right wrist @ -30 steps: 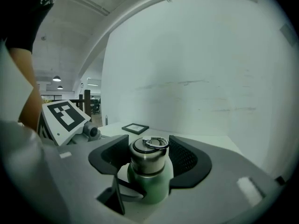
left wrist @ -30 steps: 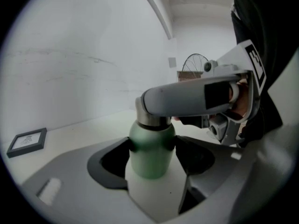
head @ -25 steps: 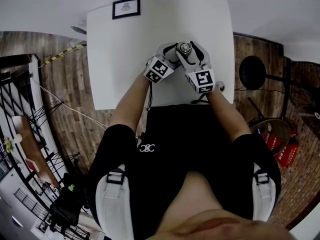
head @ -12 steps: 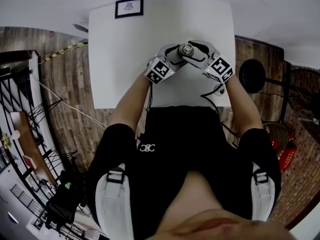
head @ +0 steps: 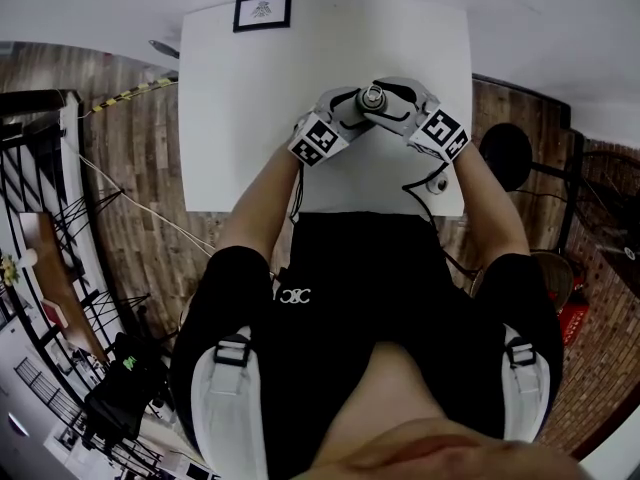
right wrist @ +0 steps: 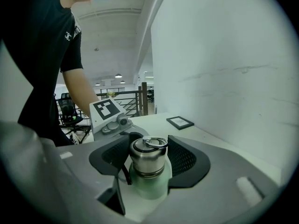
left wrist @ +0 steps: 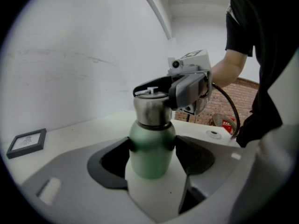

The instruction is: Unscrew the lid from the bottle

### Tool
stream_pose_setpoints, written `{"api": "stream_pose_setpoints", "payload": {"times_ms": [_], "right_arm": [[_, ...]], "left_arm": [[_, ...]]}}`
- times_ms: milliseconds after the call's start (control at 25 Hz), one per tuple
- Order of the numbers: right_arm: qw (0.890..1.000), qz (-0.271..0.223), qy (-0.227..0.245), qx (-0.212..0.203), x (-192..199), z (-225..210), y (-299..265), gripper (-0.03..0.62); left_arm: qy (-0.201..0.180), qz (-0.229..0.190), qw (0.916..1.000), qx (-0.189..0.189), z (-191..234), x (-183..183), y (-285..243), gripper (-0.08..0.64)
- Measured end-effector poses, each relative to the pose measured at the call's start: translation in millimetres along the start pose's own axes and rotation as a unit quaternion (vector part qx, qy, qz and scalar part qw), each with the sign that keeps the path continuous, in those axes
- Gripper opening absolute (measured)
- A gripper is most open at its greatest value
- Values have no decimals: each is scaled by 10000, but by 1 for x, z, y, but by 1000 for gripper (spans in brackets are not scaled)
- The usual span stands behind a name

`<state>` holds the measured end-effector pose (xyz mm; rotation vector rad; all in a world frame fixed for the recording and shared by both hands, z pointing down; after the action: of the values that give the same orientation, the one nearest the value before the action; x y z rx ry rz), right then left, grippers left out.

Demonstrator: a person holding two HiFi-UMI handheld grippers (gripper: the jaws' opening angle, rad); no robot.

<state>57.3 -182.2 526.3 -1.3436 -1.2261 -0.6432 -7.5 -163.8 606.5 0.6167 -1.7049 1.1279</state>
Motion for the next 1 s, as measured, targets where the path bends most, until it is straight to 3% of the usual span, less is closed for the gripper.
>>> {"api": "stream_pose_setpoints", "payload": {"times_ms": [280, 400, 680, 1000], "right_arm": [[9973, -456, -159, 546, 6, 9, -1, 258], [9975, -468, -204, 490, 7, 8, 1, 255], [9980, 100, 196, -593, 0, 0, 0, 254], [9777, 429, 474, -2000, -16, -7, 0, 255]], "left_arm": [[-52, 52, 10000, -28, -2, 4, 3, 364], [-96, 59, 9999, -33, -3, 4, 2, 364], [-28, -1, 10000, 15, -2, 1, 1, 364], [-293, -173, 9987, 375, 4, -7, 3, 362]]}}
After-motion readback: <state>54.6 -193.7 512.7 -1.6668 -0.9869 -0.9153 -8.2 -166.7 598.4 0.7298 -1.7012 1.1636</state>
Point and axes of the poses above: the fingertips, and each gripper's own axes: y backward along the fingers, z to its left, x out of its underside, the point moved 5 cm from there along y, backward along the fingers, and after that the axes turned 10 degrees about -y, right-handed, at the moved point
